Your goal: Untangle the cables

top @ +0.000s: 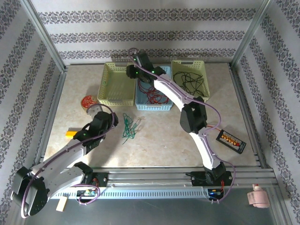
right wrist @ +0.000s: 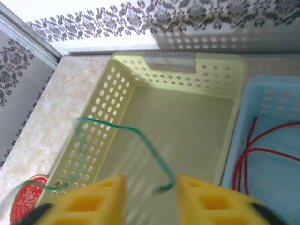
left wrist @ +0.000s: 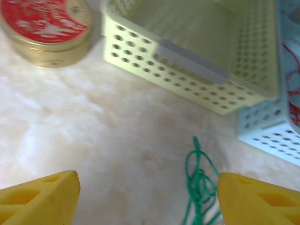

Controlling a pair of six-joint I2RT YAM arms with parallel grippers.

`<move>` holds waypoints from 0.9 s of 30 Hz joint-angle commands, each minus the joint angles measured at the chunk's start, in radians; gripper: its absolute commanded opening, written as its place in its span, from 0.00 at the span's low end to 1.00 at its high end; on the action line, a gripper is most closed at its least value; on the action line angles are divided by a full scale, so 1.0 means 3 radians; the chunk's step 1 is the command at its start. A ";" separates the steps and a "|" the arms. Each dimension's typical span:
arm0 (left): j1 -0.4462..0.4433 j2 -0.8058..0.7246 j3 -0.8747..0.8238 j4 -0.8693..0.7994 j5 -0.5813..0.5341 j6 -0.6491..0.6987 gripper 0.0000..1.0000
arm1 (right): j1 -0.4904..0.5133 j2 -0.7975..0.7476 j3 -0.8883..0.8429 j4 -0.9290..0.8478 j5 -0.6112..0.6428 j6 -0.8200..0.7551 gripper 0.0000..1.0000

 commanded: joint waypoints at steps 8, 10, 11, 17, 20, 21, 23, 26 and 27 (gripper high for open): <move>0.0108 -0.0133 -0.0038 -0.0275 -0.0107 0.0191 0.78 | 0.0094 -0.0789 -0.0875 0.0267 -0.0136 -0.0273 0.68; 0.0109 0.0015 -0.0027 -0.0102 0.0173 0.0383 0.77 | 0.0102 -0.1115 -0.1379 0.0369 -0.0259 -0.0353 0.68; 0.0109 0.0112 -0.0021 -0.0003 0.0339 0.0485 0.77 | 0.0113 -0.1282 -0.1648 0.0412 -0.0347 -0.0407 0.67; 0.0105 0.0656 0.0010 0.0308 0.0996 0.0722 0.71 | 0.0304 -0.1827 -0.2846 0.0254 -0.0790 -0.0650 0.63; 0.0103 0.0796 -0.0024 0.0527 0.1299 0.0745 0.68 | 0.0406 -0.1915 -0.3336 0.0307 -0.1085 -0.0604 0.59; 0.0104 0.0840 -0.0015 0.0568 0.1360 0.0757 0.66 | 0.0446 -0.1916 -0.3445 0.0327 -0.1134 -0.0602 0.58; 0.0104 0.0940 0.0027 0.0583 0.1427 0.0803 0.63 | 0.0563 -0.1897 -0.3485 0.0229 -0.0954 -0.0802 0.54; 0.0105 0.1103 0.0114 0.0583 0.1488 0.0885 0.60 | 0.0593 -0.1744 -0.3354 0.0066 -0.1068 -0.0915 0.51; 0.0105 0.1154 0.0150 0.0571 0.1502 0.0904 0.59 | 0.0592 -0.1701 -0.3313 0.0012 -0.1083 -0.0925 0.50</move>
